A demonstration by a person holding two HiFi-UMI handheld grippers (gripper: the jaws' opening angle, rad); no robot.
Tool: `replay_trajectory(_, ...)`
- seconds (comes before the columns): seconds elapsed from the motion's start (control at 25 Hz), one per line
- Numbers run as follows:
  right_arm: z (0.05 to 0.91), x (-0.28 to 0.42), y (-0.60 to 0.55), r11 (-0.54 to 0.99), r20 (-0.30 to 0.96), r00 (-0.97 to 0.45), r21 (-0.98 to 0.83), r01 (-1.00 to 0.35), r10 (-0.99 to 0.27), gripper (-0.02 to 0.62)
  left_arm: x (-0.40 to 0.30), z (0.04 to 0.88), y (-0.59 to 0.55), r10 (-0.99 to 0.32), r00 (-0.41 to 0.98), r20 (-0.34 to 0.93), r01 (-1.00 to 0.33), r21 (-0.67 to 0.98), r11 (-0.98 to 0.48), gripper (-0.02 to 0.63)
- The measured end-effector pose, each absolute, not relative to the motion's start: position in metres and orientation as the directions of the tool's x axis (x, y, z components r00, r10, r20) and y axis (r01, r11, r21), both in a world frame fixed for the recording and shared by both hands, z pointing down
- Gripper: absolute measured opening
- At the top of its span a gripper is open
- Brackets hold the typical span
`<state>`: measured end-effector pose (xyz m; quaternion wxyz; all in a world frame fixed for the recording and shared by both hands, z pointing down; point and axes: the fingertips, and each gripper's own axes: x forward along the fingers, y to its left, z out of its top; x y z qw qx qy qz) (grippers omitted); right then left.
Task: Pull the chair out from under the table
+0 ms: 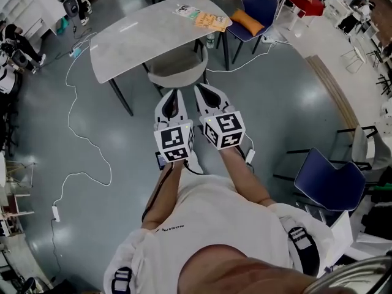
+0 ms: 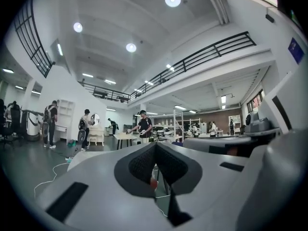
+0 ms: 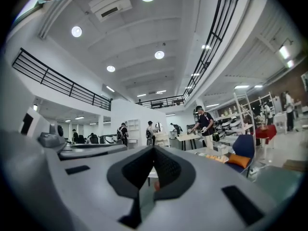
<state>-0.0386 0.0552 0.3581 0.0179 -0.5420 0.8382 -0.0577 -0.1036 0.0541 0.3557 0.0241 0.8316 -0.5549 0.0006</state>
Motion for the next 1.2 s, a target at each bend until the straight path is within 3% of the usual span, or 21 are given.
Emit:
replay_trajectory(0.48,0.344,-0.038,-0.066,0.367,0.053,-0.372,-0.083,-0.926,-0.927,0.013,-0.109,0.336,-0.065,-0.915,0.404,-0.006,-0.914,0.039,-0.404,0.005)
replay_trajectory(1.2,0.379,-0.003,-0.160,0.365,0.114,-0.375,-0.103,-0.925,-0.920,0.014,-0.071,0.371,-0.161,-0.903,0.422,0.077,-0.906,0.031,-0.421,0.005)
